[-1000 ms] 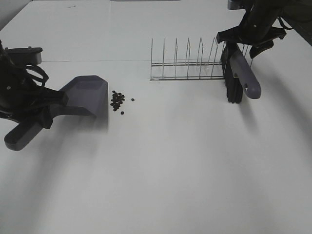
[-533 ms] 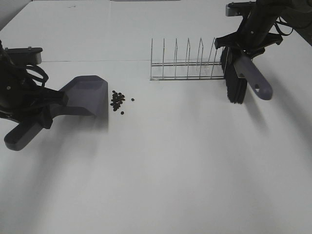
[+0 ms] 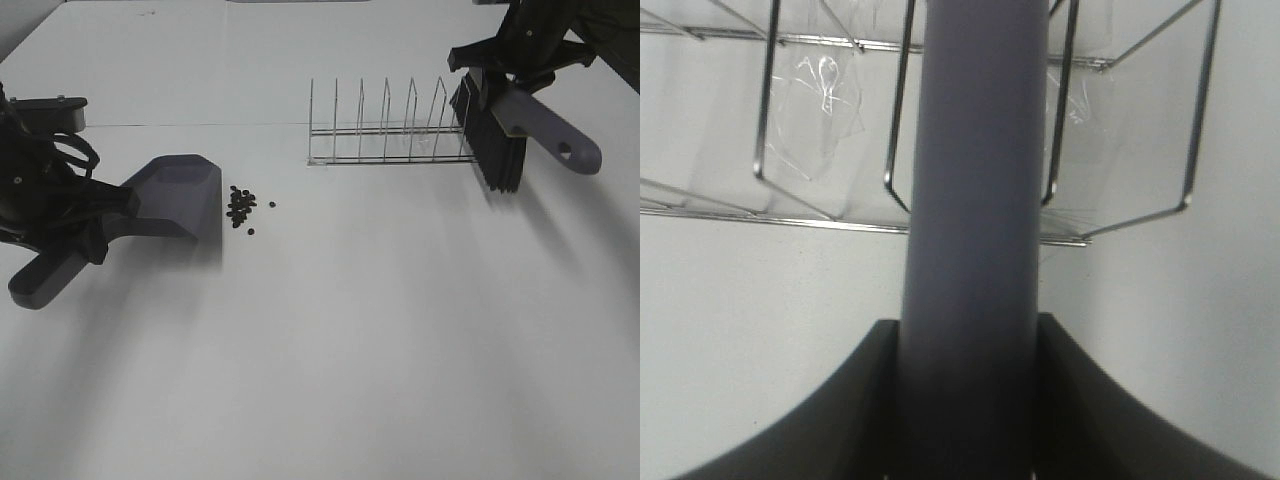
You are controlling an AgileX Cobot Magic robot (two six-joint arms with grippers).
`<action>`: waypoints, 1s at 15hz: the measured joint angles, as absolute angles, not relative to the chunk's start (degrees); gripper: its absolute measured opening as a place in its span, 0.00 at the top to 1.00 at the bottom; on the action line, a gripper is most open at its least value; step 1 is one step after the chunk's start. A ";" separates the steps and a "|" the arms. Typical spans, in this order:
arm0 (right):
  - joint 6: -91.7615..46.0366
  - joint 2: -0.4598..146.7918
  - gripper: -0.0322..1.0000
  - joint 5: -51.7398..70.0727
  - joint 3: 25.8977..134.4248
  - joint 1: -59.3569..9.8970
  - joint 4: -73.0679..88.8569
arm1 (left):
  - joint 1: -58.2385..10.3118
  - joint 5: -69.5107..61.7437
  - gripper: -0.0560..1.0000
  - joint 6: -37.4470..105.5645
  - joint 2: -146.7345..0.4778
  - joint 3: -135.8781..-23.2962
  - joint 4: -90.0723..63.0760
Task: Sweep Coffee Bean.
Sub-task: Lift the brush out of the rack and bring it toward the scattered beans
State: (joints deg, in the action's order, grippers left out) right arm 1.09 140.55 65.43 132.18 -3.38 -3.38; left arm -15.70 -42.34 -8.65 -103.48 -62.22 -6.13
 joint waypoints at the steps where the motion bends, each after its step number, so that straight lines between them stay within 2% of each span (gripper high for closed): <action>1: 1.26 138.54 0.70 65.95 132.87 -3.38 -3.27 | -15.70 -42.34 0.64 -8.65 -103.48 -62.22 -6.13; 8: 0.69 126.17 0.70 69.96 132.35 -4.81 4.30 | -15.70 -42.28 0.64 -8.59 -103.48 -62.22 -6.13; 10: 0.57 125.71 0.70 70.02 127.25 -12.32 1.66 | -15.70 -42.17 0.64 -8.59 -105.65 -62.22 -6.13; 15: 8.54 126.05 0.70 68.75 117.74 -22.69 -7.33 | -15.70 -41.42 0.64 -8.59 -112.53 -62.22 -7.96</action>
State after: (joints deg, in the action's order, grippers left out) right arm 8.54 126.05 68.75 117.74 -22.69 -7.33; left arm -15.70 -41.42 -8.59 -112.53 -62.22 -7.96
